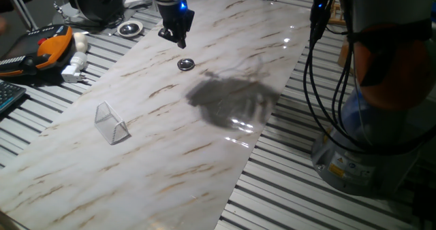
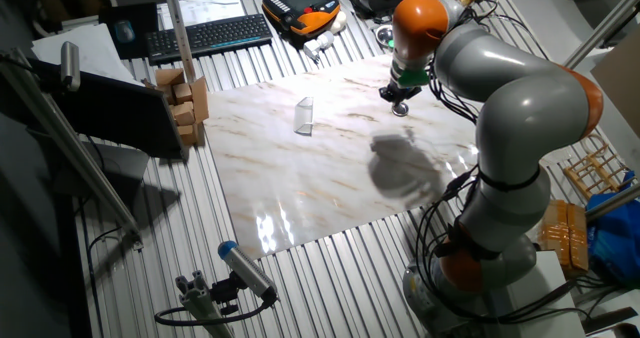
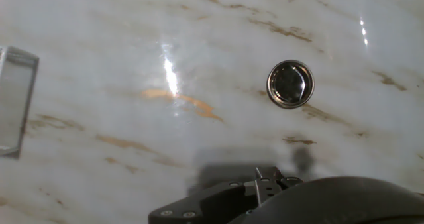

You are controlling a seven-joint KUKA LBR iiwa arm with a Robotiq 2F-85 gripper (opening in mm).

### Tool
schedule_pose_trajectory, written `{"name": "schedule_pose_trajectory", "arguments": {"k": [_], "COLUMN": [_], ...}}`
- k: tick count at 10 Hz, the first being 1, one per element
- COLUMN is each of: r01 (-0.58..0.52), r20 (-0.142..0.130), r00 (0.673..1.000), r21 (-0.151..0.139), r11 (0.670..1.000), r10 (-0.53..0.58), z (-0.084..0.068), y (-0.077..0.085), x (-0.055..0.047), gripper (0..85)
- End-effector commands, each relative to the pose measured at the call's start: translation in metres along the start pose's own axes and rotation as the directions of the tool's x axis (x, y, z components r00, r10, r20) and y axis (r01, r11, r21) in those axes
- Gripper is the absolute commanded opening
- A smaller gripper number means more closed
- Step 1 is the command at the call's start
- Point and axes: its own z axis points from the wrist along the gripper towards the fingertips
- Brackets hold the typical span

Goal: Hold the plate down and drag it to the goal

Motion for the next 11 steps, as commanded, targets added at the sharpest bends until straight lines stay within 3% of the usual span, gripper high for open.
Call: {"name": "schedule_pose_trajectory", "arguments": {"k": [1,3,6,10,11], "r01": [0.001,0.005,-0.007,-0.015,-0.023], "r20": [0.001,-0.014,-0.004,-0.002,0.009], "r00": [1.000,1.000,1.000,1.000,1.000], "r21": [-0.001,-0.017,-0.027,-0.030,-0.030], "r11": [1.000,1.000,1.000,0.999,0.999], "r10": [-0.001,-0.005,0.007,0.015,0.023], "z": [0.000,0.002,0.016,0.019,0.020], "y": [0.001,0.001,0.003,0.000,0.001], "x": [0.000,0.000,-0.001,-0.001,-0.003], "gripper": [0.0,0.0,0.0,0.0,0.0]}}
